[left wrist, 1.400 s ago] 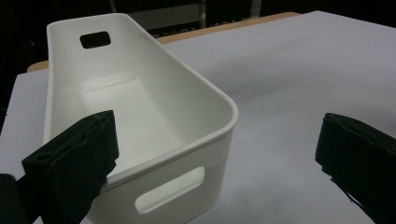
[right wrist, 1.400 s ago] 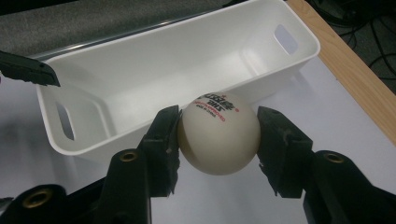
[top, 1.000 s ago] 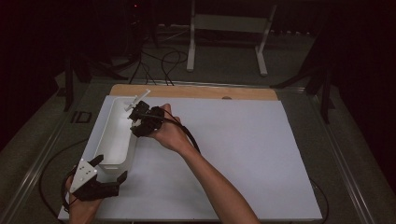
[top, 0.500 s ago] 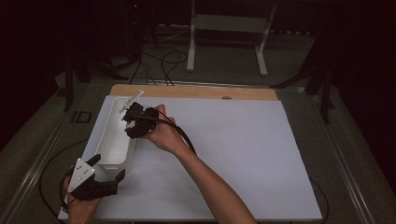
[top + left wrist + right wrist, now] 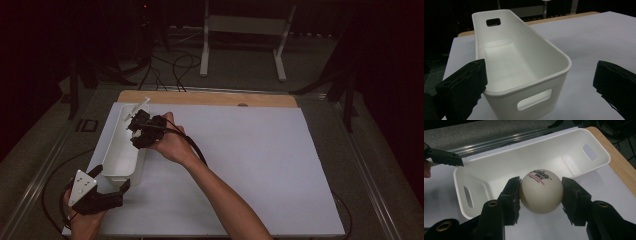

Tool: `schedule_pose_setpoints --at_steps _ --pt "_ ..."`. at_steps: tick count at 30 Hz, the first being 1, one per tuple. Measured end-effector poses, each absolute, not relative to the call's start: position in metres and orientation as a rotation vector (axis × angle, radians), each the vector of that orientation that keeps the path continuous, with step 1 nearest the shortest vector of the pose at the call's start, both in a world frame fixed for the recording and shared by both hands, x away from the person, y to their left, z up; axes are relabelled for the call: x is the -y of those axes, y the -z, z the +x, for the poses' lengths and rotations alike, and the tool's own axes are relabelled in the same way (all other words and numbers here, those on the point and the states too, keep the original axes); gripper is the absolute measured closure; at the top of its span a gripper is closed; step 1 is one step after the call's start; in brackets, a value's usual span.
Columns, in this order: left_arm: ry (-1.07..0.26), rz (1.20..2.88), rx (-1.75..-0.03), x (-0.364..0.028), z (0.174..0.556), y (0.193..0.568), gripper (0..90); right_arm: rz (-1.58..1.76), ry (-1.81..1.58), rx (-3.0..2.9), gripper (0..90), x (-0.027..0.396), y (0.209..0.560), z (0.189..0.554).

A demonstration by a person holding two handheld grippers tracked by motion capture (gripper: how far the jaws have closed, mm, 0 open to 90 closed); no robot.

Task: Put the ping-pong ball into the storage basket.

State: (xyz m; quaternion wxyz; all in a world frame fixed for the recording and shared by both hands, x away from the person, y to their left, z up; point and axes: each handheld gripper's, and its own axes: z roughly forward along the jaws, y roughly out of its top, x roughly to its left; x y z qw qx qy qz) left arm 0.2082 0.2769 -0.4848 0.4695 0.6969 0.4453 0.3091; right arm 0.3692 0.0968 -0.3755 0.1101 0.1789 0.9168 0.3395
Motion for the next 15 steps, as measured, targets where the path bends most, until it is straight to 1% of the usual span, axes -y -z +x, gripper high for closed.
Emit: schedule_pose_setpoints --at_steps 15 --pt "-0.767 1.690 -1.110 -0.280 0.208 0.484 0.0 0.505 -1.004 -2.709 50.5 -0.112 0.377 0.366"
